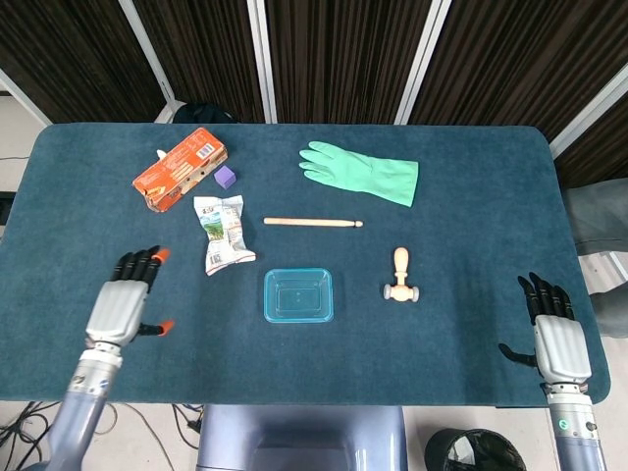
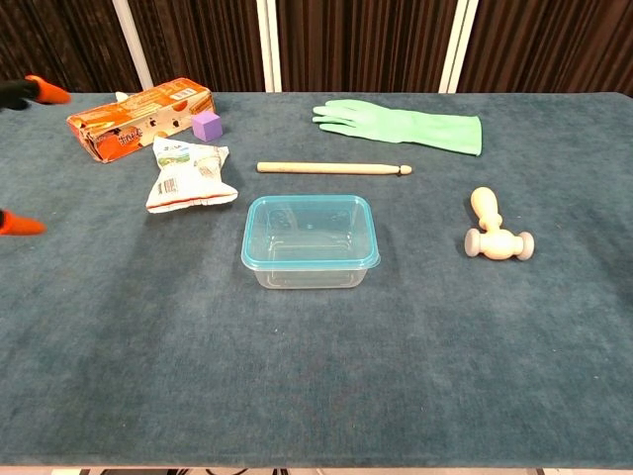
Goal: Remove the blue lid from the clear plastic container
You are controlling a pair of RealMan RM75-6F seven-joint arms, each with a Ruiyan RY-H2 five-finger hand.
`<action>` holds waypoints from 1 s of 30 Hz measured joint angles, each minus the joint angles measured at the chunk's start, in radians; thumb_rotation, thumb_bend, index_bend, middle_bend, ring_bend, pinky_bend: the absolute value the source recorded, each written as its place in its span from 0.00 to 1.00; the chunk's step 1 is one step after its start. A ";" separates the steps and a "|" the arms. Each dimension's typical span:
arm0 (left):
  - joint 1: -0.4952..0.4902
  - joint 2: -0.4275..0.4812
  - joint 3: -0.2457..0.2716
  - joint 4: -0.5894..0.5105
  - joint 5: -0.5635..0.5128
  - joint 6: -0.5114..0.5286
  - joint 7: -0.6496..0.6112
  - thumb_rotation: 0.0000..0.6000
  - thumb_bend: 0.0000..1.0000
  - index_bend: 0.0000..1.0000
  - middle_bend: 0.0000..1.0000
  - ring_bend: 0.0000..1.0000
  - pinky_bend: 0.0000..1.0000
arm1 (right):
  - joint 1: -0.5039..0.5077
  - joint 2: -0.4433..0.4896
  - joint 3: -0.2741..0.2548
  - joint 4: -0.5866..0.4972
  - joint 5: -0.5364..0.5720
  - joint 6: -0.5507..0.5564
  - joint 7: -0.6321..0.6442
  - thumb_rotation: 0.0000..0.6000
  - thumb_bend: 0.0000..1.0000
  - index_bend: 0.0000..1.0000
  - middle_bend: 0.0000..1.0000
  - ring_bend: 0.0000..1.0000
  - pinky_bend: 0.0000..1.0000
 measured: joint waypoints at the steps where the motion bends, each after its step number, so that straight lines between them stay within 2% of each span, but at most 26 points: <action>1: -0.018 -0.016 -0.009 -0.009 -0.036 -0.005 0.027 1.00 0.03 0.00 0.00 0.00 0.00 | 0.000 0.000 0.000 0.000 0.002 -0.001 0.000 1.00 0.12 0.00 0.00 0.00 0.00; 7: -0.149 -0.150 -0.063 -0.026 -0.224 -0.016 0.199 1.00 0.03 0.00 0.00 0.00 0.00 | 0.002 0.000 0.003 0.001 0.008 -0.006 0.003 1.00 0.12 0.00 0.00 0.00 0.00; 14: -0.280 -0.311 -0.101 0.039 -0.375 0.022 0.332 1.00 0.03 0.00 0.00 0.00 0.00 | 0.003 -0.001 0.005 0.002 0.014 -0.010 0.006 1.00 0.12 0.00 0.00 0.00 0.00; 30: -0.437 -0.500 -0.152 0.217 -0.535 0.070 0.399 1.00 0.03 0.00 0.00 0.00 0.00 | 0.004 0.000 0.005 0.000 0.017 -0.013 0.009 1.00 0.12 0.00 0.00 0.00 0.00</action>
